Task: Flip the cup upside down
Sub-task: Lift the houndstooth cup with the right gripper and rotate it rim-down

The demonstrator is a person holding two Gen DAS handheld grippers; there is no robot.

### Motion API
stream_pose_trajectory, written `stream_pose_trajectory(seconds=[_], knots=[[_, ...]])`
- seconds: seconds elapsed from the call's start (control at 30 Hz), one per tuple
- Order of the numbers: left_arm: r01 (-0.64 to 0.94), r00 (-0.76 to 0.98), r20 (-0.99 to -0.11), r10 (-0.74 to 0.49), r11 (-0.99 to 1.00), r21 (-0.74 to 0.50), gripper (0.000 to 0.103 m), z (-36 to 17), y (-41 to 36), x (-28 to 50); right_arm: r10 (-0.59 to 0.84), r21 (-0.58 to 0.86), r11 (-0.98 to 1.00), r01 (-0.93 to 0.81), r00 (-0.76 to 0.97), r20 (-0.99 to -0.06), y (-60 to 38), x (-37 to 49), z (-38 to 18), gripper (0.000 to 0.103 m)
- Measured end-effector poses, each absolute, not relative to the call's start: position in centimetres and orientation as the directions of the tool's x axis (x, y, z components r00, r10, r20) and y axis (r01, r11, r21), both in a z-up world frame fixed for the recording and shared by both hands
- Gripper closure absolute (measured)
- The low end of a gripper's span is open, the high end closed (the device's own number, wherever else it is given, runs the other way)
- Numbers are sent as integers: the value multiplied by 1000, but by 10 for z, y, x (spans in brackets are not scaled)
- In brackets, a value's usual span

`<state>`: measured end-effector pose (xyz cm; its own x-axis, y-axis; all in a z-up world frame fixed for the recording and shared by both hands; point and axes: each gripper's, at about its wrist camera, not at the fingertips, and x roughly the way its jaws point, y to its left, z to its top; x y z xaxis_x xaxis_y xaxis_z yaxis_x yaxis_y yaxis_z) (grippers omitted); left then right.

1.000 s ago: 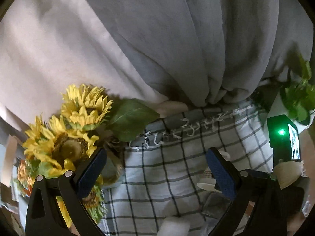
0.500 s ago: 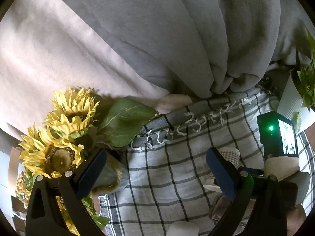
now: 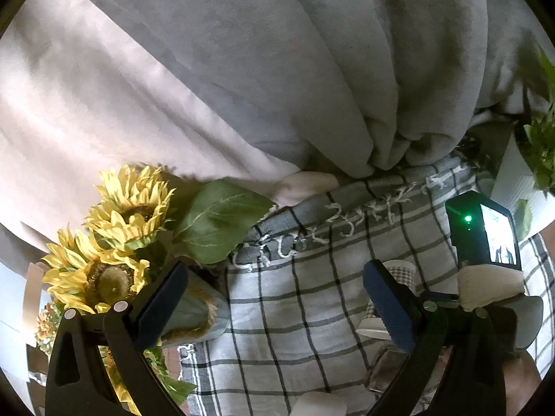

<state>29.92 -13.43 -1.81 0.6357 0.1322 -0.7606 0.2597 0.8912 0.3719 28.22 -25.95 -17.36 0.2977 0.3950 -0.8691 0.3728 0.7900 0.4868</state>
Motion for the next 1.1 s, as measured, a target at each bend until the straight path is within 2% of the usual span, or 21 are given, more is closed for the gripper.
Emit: stream_pose_trajectory(seconds=[0.03, 0.07, 0.23, 0.27, 0.47, 0.8, 1.0, 1.1], knots=[[259, 638, -758, 137, 889, 378, 0, -19, -134, 299, 380, 469, 796, 383, 288, -879, -259, 284, -176, 35], [259, 636, -759, 141, 887, 382, 0, -20, -134, 300, 368, 456, 800, 390, 282, -886, -258, 286, -178, 33], [243, 641, -748, 170, 880, 408, 0, -23, -134, 302, 399, 480, 789, 384, 275, -875, -252, 294, -189, 34], [237, 639, -749, 176, 881, 409, 0, -24, -134, 304, 401, 483, 787, 383, 276, -873, -251, 295, -190, 38], [232, 616, -769, 168, 895, 381, 0, -21, -129, 304, 396, 479, 805, 350, 284, -873, -242, 294, -183, 40], [242, 598, -793, 118, 916, 319, 0, 0, -123, 269, 319, 450, 842, 298, 397, -861, -259, 247, -117, 40], [240, 597, -797, 97, 925, 293, 0, 4, -112, 227, 304, 425, 872, 243, 411, -859, -257, 199, -84, 39], [234, 587, -807, 58, 943, 238, 0, 2, -102, 198, 300, 409, 889, 207, 411, -861, -252, 167, -72, 39]])
